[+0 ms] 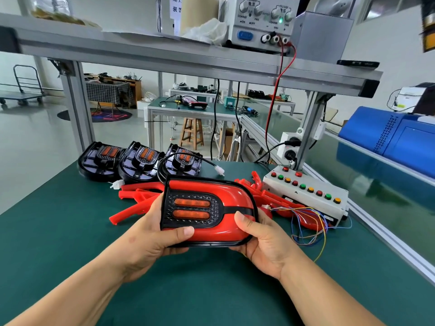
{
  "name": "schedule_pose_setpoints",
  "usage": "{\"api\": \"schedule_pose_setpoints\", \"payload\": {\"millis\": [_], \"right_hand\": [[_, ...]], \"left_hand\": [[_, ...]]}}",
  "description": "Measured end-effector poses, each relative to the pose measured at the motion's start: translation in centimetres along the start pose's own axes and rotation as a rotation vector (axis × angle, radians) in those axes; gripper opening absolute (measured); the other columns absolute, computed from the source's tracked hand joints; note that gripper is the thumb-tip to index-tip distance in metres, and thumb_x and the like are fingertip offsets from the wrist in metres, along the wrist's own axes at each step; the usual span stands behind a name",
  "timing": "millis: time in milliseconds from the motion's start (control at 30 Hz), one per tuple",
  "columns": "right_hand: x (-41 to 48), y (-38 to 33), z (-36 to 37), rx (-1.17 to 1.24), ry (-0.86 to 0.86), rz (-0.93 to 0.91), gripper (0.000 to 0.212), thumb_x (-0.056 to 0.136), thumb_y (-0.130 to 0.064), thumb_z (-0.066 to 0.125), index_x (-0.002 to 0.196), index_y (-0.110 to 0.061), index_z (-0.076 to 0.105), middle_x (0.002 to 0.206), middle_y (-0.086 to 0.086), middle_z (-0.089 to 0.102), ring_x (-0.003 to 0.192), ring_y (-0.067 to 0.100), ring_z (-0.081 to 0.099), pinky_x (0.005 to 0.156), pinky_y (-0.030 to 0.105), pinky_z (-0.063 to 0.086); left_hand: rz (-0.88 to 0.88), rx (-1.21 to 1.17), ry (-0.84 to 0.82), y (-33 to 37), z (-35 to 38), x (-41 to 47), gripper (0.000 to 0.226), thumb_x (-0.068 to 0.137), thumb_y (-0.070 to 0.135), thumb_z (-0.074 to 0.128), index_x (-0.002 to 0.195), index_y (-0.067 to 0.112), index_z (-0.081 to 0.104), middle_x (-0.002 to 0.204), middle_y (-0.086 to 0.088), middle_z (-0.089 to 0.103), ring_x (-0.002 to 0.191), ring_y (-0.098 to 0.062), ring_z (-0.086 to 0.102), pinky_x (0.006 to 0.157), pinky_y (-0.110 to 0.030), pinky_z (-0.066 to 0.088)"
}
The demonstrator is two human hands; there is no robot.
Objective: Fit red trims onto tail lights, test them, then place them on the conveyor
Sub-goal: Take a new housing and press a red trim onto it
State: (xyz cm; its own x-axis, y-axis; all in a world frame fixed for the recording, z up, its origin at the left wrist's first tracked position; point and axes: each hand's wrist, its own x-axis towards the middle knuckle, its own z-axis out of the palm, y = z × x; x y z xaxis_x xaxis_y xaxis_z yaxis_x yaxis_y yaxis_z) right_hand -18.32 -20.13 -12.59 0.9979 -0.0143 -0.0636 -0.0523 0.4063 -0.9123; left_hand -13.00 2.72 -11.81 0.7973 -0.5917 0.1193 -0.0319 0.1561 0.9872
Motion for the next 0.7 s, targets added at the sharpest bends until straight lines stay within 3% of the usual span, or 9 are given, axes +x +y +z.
{"api": "schedule_pose_setpoints", "payload": {"millis": [100,167,400,567,633,700], "right_hand": [[0.0,0.1,0.1,-0.017,-0.006,-0.014,0.045,0.074,-0.023,0.076,0.116,-0.016,0.061,0.108,0.014,0.072,0.092,0.030,0.070,0.077,0.045,0.057],[0.1,0.0,0.4,-0.017,0.023,-0.027,0.054,0.076,-0.040,0.074,0.122,-0.017,0.060,0.115,0.014,0.071,0.100,0.032,0.069,0.080,0.047,0.058],[0.3,-0.1,1.4,-0.011,0.149,-0.056,0.068,0.066,-0.070,0.063,0.117,-0.024,0.065,0.112,0.010,0.073,0.100,0.032,0.071,0.075,0.044,0.059],[0.2,-0.1,1.5,0.012,0.160,-0.062,0.069,0.068,-0.063,0.067,0.123,-0.021,0.063,0.113,0.011,0.073,0.102,0.031,0.071,0.073,0.041,0.059],[0.0,-0.2,1.3,0.007,0.101,-0.047,0.064,0.074,-0.056,0.067,0.125,-0.019,0.061,0.117,0.013,0.071,0.106,0.033,0.069,0.078,0.044,0.059],[-0.1,-0.4,1.1,0.000,0.058,-0.027,0.058,0.077,-0.047,0.068,0.126,-0.015,0.060,0.118,0.017,0.070,0.107,0.036,0.068,0.082,0.048,0.059]], "left_hand": [[-0.025,-0.016,-0.040,-0.1,-0.2,-0.1,0.064,0.065,0.032,0.085,0.119,0.049,0.054,0.123,0.004,0.068,0.110,-0.018,0.067,0.077,-0.028,0.057],[-0.028,-0.005,-0.057,-0.2,-0.3,-0.1,0.067,0.063,0.034,0.086,0.120,0.050,0.053,0.124,0.005,0.068,0.111,-0.017,0.067,0.077,-0.028,0.057],[-0.007,0.013,-0.082,0.0,0.5,0.0,0.068,0.064,0.037,0.084,0.120,0.054,0.050,0.125,0.006,0.067,0.112,-0.016,0.066,0.078,-0.026,0.056],[-0.003,0.009,-0.043,-0.1,0.9,-0.1,0.068,0.061,0.037,0.086,0.116,0.054,0.052,0.123,0.006,0.068,0.111,-0.016,0.067,0.076,-0.026,0.057],[0.011,0.025,-0.001,-0.3,1.0,-0.1,0.076,0.055,0.036,0.090,0.119,0.053,0.051,0.120,0.007,0.069,0.108,-0.016,0.068,0.073,-0.025,0.056],[0.011,0.001,0.071,-0.4,1.0,0.0,0.095,0.049,0.035,0.093,0.123,0.065,0.042,0.117,0.010,0.070,0.104,-0.014,0.069,0.069,-0.026,0.057]]}}
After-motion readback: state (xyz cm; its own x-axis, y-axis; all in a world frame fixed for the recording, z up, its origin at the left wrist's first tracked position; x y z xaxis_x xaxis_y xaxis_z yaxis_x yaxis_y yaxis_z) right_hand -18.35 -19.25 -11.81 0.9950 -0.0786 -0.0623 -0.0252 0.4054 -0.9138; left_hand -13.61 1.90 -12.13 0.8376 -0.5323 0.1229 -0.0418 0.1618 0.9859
